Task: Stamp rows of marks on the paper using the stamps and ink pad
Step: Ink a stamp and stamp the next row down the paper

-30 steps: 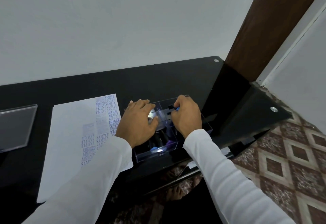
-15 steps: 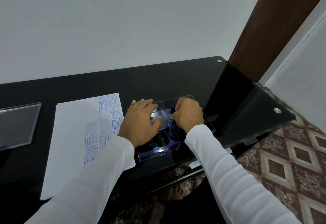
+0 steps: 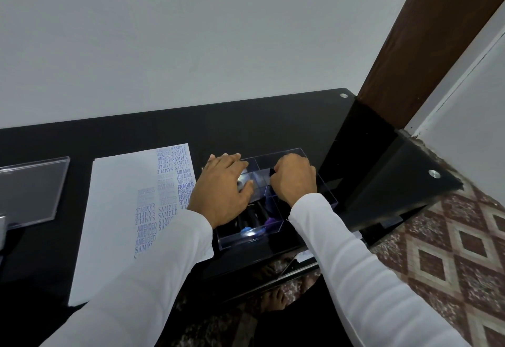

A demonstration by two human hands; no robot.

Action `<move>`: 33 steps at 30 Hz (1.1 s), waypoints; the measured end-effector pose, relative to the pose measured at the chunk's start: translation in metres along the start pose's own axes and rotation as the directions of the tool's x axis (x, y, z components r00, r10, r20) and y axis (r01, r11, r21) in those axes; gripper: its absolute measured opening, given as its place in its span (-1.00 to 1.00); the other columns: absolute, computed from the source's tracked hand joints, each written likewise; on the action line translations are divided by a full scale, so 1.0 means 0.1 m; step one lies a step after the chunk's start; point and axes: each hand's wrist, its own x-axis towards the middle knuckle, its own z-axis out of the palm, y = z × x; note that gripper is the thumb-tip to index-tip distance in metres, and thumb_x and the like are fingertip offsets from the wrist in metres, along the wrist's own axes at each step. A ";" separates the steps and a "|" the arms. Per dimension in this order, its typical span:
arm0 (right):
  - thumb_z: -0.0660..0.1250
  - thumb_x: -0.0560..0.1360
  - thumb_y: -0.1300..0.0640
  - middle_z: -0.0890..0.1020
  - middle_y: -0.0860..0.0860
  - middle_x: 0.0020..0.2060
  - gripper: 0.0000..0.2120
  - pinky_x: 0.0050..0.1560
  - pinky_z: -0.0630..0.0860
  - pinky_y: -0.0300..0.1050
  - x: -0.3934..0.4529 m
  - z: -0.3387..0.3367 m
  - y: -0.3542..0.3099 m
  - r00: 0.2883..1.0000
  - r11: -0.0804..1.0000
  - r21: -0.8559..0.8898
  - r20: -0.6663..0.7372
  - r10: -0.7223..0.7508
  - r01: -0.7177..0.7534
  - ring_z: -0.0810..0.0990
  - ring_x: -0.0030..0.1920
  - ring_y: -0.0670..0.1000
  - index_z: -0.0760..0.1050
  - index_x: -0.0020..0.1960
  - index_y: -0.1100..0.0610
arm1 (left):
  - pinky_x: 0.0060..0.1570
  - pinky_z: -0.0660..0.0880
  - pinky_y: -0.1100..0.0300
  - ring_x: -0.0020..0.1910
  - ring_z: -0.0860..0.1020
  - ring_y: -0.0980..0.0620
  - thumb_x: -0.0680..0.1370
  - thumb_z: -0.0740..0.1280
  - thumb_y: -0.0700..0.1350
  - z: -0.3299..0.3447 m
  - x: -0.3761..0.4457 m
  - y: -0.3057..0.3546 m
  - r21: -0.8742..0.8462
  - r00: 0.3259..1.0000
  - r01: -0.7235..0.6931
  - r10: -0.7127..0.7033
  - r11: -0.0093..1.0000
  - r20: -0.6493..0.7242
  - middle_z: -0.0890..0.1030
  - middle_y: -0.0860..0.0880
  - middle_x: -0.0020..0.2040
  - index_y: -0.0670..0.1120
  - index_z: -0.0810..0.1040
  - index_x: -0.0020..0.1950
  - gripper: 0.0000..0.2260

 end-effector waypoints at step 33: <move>0.08 0.60 -0.02 0.48 -0.03 -0.19 -0.72 -0.02 0.37 -0.03 -0.50 0.15 -0.77 0.889 0.930 0.074 0.276 -0.365 0.359 0.42 -0.15 0.06 0.47 -0.19 0.01 | 0.50 0.00 0.07 0.53 0.28 -0.11 0.64 0.26 0.06 -0.10 -0.70 -0.80 0.084 0.981 0.187 -0.183 0.979 -0.060 0.42 -0.06 0.50 -0.03 0.48 0.45 -0.61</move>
